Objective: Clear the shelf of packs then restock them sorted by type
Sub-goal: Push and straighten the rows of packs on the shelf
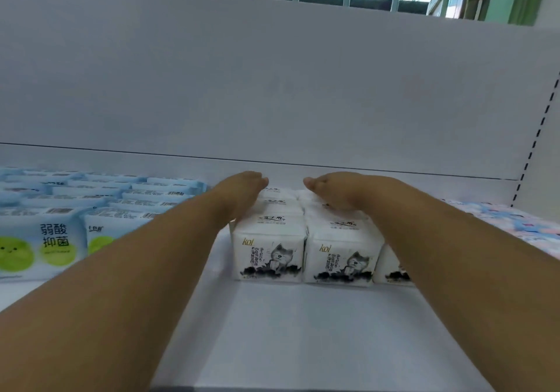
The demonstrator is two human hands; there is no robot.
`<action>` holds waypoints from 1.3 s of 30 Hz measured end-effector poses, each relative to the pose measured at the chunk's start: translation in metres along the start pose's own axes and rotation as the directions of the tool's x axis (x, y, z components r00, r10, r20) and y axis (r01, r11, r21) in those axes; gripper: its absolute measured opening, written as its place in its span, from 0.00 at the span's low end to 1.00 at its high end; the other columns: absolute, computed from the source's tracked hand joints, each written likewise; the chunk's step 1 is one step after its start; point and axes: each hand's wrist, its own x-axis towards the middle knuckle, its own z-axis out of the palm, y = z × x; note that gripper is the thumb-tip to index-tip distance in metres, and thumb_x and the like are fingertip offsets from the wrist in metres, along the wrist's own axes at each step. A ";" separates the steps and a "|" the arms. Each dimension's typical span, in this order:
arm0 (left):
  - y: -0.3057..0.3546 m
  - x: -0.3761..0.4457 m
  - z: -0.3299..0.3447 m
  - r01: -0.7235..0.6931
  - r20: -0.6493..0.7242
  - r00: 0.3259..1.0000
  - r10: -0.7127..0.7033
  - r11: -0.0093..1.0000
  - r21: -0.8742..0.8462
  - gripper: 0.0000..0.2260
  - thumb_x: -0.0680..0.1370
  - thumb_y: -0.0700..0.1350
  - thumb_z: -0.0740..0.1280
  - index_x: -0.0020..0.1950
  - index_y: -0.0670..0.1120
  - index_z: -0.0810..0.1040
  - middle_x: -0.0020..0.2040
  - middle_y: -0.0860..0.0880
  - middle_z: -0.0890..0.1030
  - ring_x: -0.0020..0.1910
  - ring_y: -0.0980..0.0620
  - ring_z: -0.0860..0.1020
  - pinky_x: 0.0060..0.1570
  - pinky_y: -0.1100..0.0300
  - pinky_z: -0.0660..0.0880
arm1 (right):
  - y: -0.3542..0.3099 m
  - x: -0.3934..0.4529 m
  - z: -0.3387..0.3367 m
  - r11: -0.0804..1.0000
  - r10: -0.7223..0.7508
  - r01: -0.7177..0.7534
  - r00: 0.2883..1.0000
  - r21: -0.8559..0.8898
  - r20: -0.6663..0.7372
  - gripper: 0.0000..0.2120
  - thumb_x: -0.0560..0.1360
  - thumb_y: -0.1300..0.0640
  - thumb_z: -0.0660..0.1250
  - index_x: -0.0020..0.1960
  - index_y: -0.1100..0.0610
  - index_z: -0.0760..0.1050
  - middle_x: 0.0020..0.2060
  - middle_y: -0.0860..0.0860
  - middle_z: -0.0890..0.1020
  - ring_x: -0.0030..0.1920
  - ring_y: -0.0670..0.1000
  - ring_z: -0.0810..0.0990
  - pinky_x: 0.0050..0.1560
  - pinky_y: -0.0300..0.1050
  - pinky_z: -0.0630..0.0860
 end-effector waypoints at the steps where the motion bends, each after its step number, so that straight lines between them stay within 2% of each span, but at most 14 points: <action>1: 0.006 0.004 0.001 -0.025 0.020 1.000 0.022 0.988 0.156 0.23 0.84 0.47 0.57 0.79 0.47 0.59 0.80 0.47 0.56 0.78 0.47 0.58 0.73 0.53 0.57 | 0.010 0.000 -0.002 0.998 0.057 -0.057 0.998 0.006 0.001 0.27 0.84 0.41 0.42 0.80 0.51 0.54 0.78 0.52 0.58 0.78 0.55 0.56 0.75 0.55 0.52; 2: 0.013 0.007 0.004 -0.053 0.054 0.998 0.038 0.946 0.320 0.23 0.84 0.47 0.56 0.79 0.48 0.57 0.80 0.47 0.54 0.78 0.47 0.55 0.74 0.53 0.55 | 0.022 0.001 -0.002 0.993 0.116 -0.116 0.993 0.003 0.007 0.27 0.84 0.42 0.44 0.80 0.51 0.54 0.78 0.53 0.58 0.78 0.56 0.56 0.75 0.55 0.53; 5: 0.021 0.008 0.016 -0.083 0.193 0.981 -0.031 0.830 0.552 0.25 0.85 0.56 0.50 0.80 0.50 0.54 0.81 0.48 0.52 0.79 0.47 0.52 0.76 0.49 0.50 | 0.048 0.000 0.003 0.962 0.256 -0.260 0.965 0.081 0.061 0.34 0.80 0.33 0.45 0.79 0.51 0.58 0.78 0.54 0.59 0.77 0.57 0.57 0.75 0.59 0.53; 8: 0.020 0.009 0.031 -0.166 0.283 0.958 -0.047 0.714 0.680 0.25 0.84 0.58 0.45 0.80 0.51 0.55 0.80 0.45 0.55 0.78 0.44 0.55 0.75 0.47 0.52 | 0.054 -0.001 0.012 0.960 0.218 -0.234 0.970 0.156 0.110 0.34 0.81 0.34 0.44 0.79 0.52 0.56 0.79 0.53 0.57 0.78 0.55 0.55 0.76 0.55 0.49; 11: 0.017 0.013 0.034 -0.149 0.273 0.960 -0.061 0.715 0.683 0.24 0.85 0.56 0.44 0.79 0.50 0.57 0.79 0.42 0.57 0.78 0.41 0.56 0.75 0.46 0.54 | 0.050 0.001 0.017 0.975 0.159 -0.173 0.982 0.140 0.106 0.31 0.83 0.38 0.42 0.80 0.54 0.52 0.79 0.53 0.55 0.79 0.54 0.53 0.76 0.51 0.48; 15: 0.017 0.009 0.032 -0.177 0.294 0.953 -0.078 0.642 0.746 0.24 0.85 0.56 0.43 0.79 0.51 0.57 0.79 0.43 0.57 0.78 0.40 0.56 0.75 0.44 0.55 | 0.049 0.001 0.017 0.984 0.149 -0.159 0.982 0.083 0.112 0.32 0.83 0.38 0.40 0.80 0.55 0.51 0.79 0.52 0.54 0.79 0.53 0.53 0.76 0.52 0.48; 18: 0.025 0.000 0.030 -0.226 0.289 0.957 -0.008 0.602 0.766 0.25 0.85 0.57 0.45 0.80 0.50 0.56 0.80 0.42 0.55 0.78 0.42 0.55 0.75 0.47 0.53 | 0.054 -0.008 0.010 0.984 0.159 -0.163 0.985 0.071 0.067 0.32 0.82 0.37 0.42 0.80 0.53 0.52 0.79 0.51 0.54 0.79 0.53 0.52 0.76 0.53 0.48; 21: 0.033 -0.021 0.030 -0.292 0.294 0.951 0.096 0.591 0.752 0.25 0.84 0.57 0.46 0.80 0.50 0.52 0.81 0.46 0.50 0.79 0.47 0.52 0.76 0.49 0.50 | 0.056 -0.024 0.002 0.989 0.136 -0.138 0.990 0.055 0.031 0.28 0.83 0.40 0.43 0.80 0.50 0.49 0.80 0.50 0.51 0.79 0.52 0.49 0.76 0.54 0.46; 23: 0.033 -0.037 0.036 -0.377 0.379 0.918 0.119 0.562 0.736 0.29 0.81 0.62 0.43 0.80 0.54 0.49 0.80 0.50 0.46 0.79 0.47 0.48 0.77 0.46 0.48 | 0.051 -0.036 0.003 0.995 0.095 -0.096 0.994 0.024 0.054 0.27 0.84 0.41 0.42 0.80 0.48 0.46 0.80 0.50 0.48 0.79 0.52 0.46 0.76 0.55 0.43; 26: 0.030 -0.049 0.047 -0.377 0.399 0.913 0.084 0.548 0.746 0.33 0.78 0.69 0.44 0.80 0.58 0.45 0.81 0.50 0.45 0.79 0.45 0.45 0.77 0.44 0.46 | 0.044 -0.050 0.011 0.997 0.071 -0.072 0.991 0.003 0.110 0.30 0.82 0.37 0.41 0.80 0.49 0.45 0.80 0.51 0.47 0.79 0.53 0.44 0.76 0.56 0.42; 30: 0.027 -0.045 0.056 -0.379 0.379 0.919 0.108 0.506 0.774 0.32 0.78 0.69 0.42 0.80 0.58 0.46 0.81 0.49 0.46 0.79 0.43 0.44 0.77 0.45 0.45 | 0.038 -0.058 0.017 0.999 0.045 -0.042 0.994 -0.025 0.104 0.28 0.84 0.42 0.40 0.80 0.53 0.41 0.80 0.55 0.44 0.79 0.55 0.41 0.76 0.56 0.42; 34: 0.028 -0.044 0.055 -0.377 0.376 0.920 0.112 0.516 0.769 0.32 0.78 0.69 0.43 0.80 0.58 0.46 0.81 0.49 0.45 0.79 0.44 0.44 0.77 0.45 0.45 | 0.036 -0.058 0.015 0.998 0.055 -0.052 0.995 -0.033 0.078 0.26 0.85 0.46 0.41 0.80 0.53 0.42 0.79 0.58 0.45 0.79 0.58 0.43 0.76 0.56 0.45; 37: 0.028 -0.053 0.045 -0.446 0.396 0.894 0.209 0.508 0.737 0.37 0.75 0.72 0.48 0.80 0.57 0.47 0.81 0.51 0.46 0.80 0.48 0.46 0.77 0.47 0.48 | 0.045 -0.064 0.013 0.998 -0.020 0.020 1.000 0.062 -0.004 0.32 0.82 0.37 0.45 0.80 0.51 0.46 0.80 0.51 0.46 0.79 0.50 0.44 0.77 0.52 0.45; 39: 0.023 -0.059 0.040 -0.514 0.448 0.858 0.252 0.420 0.748 0.43 0.72 0.74 0.55 0.80 0.57 0.46 0.81 0.53 0.46 0.80 0.51 0.49 0.77 0.50 0.51 | 0.052 -0.073 0.015 0.997 -0.070 0.070 0.997 0.034 0.012 0.39 0.76 0.30 0.50 0.80 0.49 0.47 0.80 0.48 0.47 0.79 0.47 0.45 0.78 0.49 0.45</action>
